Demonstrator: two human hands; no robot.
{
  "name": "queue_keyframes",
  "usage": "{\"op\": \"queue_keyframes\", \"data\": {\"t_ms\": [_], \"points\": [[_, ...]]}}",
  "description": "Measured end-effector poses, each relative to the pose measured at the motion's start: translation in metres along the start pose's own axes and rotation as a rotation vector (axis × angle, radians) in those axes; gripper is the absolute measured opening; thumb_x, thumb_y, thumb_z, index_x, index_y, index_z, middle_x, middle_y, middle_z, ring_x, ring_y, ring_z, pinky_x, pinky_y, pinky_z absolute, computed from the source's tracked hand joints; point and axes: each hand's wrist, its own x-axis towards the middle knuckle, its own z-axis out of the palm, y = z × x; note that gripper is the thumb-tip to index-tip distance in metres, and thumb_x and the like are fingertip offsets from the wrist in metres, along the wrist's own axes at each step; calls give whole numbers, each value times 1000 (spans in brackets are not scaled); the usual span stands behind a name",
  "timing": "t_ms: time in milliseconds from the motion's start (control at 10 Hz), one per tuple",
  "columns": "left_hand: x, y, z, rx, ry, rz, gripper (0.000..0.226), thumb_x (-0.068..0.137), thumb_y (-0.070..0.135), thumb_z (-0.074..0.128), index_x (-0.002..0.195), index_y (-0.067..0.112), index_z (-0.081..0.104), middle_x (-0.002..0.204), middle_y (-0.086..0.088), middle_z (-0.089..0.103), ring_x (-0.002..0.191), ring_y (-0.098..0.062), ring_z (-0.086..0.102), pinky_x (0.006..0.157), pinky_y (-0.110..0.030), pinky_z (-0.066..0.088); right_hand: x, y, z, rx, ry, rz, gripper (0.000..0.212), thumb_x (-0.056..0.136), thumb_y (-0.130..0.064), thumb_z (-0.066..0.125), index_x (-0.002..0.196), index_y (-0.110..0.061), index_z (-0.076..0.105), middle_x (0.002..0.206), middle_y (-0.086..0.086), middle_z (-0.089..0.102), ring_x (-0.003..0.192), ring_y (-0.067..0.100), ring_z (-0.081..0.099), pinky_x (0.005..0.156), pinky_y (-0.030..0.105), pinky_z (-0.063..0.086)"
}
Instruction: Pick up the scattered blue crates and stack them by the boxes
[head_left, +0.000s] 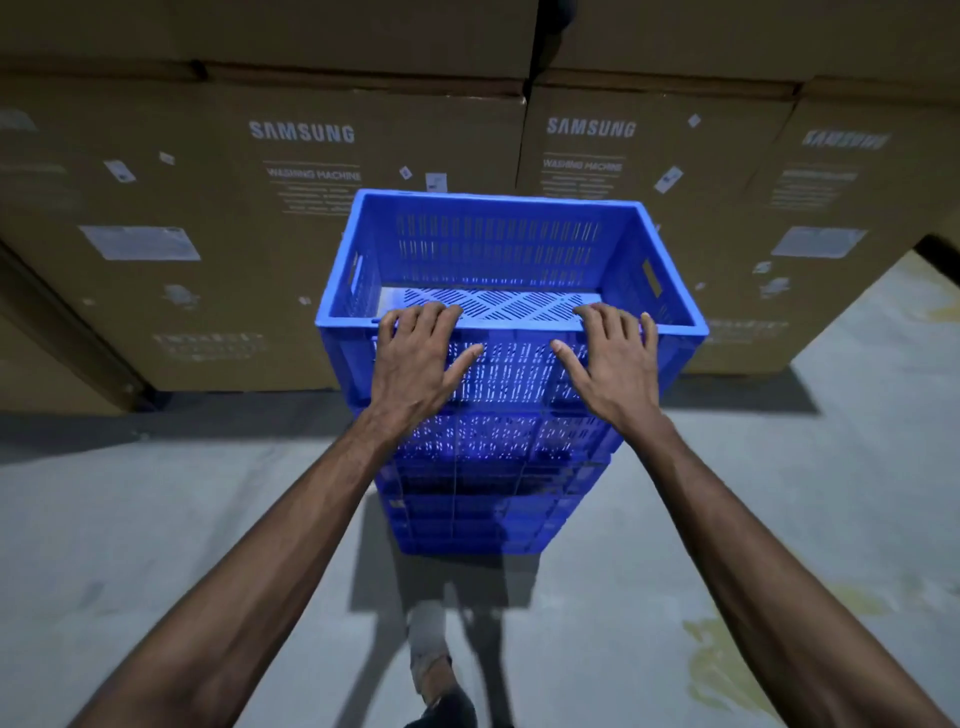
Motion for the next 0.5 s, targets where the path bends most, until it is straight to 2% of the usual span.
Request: {"op": "queue_keyframes", "data": {"t_ms": [100,200,300,400,500], "points": [[-11,11,-7,31,-99,-68,71,103,69,26,157,23,33,160,-3,38,149,-28,31,124,-51,15,-14,4,-4,-13,-89,-34,72,99,-65,38,157,-24,27,161,4,32,151,30,23,123,58,9],[-30,26,-11,13,-165,-116,79,102,72,24,164,26,10,172,-2,7,159,-28,0,126,-57,2,-30,8,-13,1,-167,-31,85,96,-63,47,162,-28,8,170,4,11,157,30,4,123,62,7],[-51,36,-24,-8,-232,-147,79,101,73,24,164,30,3,173,2,-5,159,-27,-4,124,-62,-1,-43,7,-26,21,-230,-24,92,93,-61,55,162,-31,1,171,2,0,157,29,-4,122,64,6],[-70,45,-41,-87,-310,-228,77,100,73,23,164,35,2,173,1,2,158,-27,6,123,-64,1,-47,7,-38,46,-281,-33,91,94,-59,56,162,-32,2,171,1,-3,157,30,-3,122,65,6],[-89,49,-54,-153,-325,-239,74,100,72,27,163,34,13,169,-5,22,153,-29,25,120,-64,18,-51,6,-46,92,-310,-21,87,95,-57,57,162,-31,8,171,2,-1,157,31,2,122,64,9]]}}
